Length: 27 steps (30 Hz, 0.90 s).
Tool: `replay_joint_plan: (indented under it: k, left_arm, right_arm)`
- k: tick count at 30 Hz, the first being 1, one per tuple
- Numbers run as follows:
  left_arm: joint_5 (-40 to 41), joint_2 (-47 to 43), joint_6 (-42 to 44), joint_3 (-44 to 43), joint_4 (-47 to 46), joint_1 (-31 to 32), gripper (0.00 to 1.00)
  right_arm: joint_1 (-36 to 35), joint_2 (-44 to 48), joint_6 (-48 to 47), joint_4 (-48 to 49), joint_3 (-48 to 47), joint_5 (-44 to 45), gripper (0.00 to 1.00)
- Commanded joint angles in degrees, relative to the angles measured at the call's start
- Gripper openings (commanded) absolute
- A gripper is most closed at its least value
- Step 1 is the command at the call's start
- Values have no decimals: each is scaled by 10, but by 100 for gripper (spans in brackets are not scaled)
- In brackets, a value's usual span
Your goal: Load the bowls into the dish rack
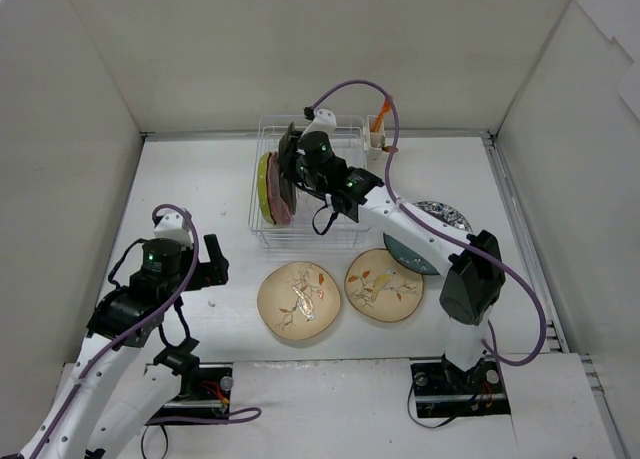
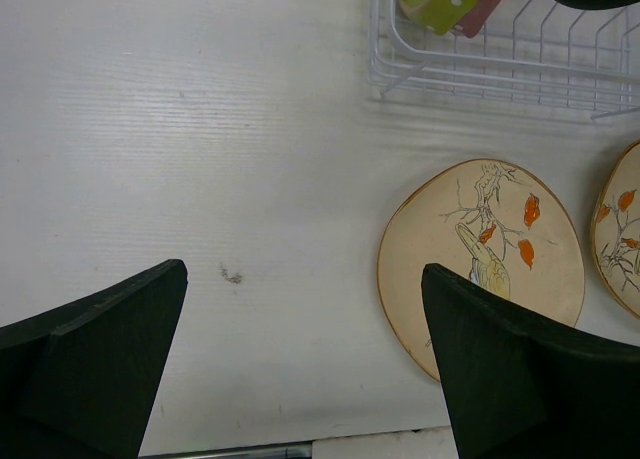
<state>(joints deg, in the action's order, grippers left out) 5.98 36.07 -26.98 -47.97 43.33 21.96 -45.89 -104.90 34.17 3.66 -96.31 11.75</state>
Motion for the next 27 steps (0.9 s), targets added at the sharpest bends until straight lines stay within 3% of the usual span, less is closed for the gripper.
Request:
replay_joint_plan:
  k: [1, 21, 27]
  left_arm:
    - [0, 3, 11, -6, -33, -5, 99]
    - [2, 0, 11, -5, -33, -5, 99]
    - [2, 0, 11, -6, -33, -5, 99]
  right_arm:
    - [-6, 45, 11, 149, -23, 26, 0]
    - [10, -19, -16, 142, 13, -4, 0]
    - [9, -34, -26, 123, 10, -14, 15]
